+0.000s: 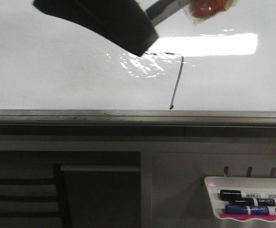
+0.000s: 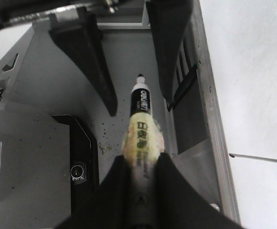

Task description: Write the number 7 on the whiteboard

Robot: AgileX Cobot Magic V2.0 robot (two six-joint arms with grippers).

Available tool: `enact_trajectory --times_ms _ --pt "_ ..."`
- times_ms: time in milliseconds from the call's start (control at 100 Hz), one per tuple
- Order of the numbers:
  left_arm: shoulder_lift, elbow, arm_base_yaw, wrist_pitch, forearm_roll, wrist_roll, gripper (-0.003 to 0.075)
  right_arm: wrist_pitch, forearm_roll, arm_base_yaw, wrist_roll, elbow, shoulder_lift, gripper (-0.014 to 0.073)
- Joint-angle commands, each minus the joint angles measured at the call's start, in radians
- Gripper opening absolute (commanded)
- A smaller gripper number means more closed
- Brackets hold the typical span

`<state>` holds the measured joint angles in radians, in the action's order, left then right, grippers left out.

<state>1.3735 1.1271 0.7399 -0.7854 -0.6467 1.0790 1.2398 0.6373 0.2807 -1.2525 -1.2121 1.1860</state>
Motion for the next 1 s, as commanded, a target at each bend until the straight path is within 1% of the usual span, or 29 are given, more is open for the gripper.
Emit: enact_trajectory --times_ms 0,830,900,990 --pt "0.017 0.071 0.019 0.039 -0.044 0.000 0.0337 0.048 0.053 -0.004 -0.013 -0.033 -0.022 -0.0046" --pt "0.031 0.087 0.024 0.027 -0.045 0.000 0.0330 0.056 0.059 -0.004 -0.008 -0.027 0.011 -0.0046" --pt "0.031 0.087 0.024 0.027 -0.045 0.000 0.0298 0.058 0.067 -0.004 -0.005 -0.027 0.011 -0.0046" --pt "0.031 0.087 0.024 0.027 -0.045 0.000 0.0216 0.059 0.074 -0.004 -0.005 -0.027 0.011 -0.0046"
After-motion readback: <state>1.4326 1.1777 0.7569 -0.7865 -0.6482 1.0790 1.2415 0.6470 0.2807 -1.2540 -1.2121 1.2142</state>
